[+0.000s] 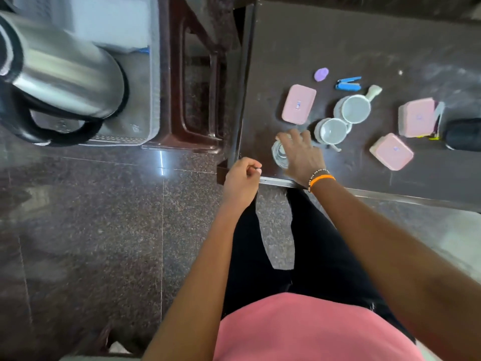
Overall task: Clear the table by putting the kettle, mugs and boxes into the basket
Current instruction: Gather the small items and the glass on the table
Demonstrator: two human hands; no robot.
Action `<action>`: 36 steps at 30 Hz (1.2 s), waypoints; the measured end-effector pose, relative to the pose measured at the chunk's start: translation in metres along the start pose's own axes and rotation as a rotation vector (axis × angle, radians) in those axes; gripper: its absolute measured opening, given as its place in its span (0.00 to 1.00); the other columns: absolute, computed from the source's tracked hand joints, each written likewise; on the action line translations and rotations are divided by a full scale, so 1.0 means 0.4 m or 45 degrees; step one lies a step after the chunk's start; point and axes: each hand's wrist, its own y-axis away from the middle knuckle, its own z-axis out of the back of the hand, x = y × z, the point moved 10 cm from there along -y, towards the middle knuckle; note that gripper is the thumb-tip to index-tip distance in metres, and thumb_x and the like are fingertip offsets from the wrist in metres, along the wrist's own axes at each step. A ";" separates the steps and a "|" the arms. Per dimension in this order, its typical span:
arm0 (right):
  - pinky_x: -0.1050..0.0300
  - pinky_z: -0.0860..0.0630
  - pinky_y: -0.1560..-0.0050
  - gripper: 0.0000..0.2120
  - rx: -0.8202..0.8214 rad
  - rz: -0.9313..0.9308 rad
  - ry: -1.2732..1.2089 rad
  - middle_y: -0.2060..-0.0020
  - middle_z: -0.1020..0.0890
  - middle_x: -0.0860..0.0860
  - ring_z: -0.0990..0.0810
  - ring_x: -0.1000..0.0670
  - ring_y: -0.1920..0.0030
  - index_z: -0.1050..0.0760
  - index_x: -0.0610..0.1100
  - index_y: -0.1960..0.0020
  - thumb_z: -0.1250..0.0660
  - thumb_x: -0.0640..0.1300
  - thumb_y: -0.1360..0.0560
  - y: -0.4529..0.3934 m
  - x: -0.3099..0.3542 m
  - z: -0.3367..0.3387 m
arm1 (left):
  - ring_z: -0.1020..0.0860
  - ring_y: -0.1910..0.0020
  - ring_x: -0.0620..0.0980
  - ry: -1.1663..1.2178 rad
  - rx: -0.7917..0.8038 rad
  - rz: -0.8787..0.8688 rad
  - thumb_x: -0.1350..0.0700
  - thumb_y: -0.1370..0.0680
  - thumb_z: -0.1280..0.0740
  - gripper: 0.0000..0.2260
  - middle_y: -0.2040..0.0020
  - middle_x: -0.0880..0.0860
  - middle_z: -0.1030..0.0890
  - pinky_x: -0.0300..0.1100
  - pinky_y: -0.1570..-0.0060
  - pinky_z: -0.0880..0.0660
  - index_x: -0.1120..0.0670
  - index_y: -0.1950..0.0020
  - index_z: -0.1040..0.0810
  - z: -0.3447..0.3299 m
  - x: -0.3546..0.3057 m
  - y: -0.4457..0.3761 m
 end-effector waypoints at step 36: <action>0.43 0.22 0.53 0.40 -0.265 -0.450 -0.297 0.33 0.35 0.45 0.35 0.40 0.34 0.42 0.43 0.30 0.26 0.39 0.36 -0.114 -0.746 0.296 | 0.26 0.57 0.46 -0.070 -0.155 -0.168 0.60 0.22 0.38 0.09 0.52 0.50 0.25 0.18 0.65 0.31 0.54 0.43 0.26 -0.426 -0.483 -0.144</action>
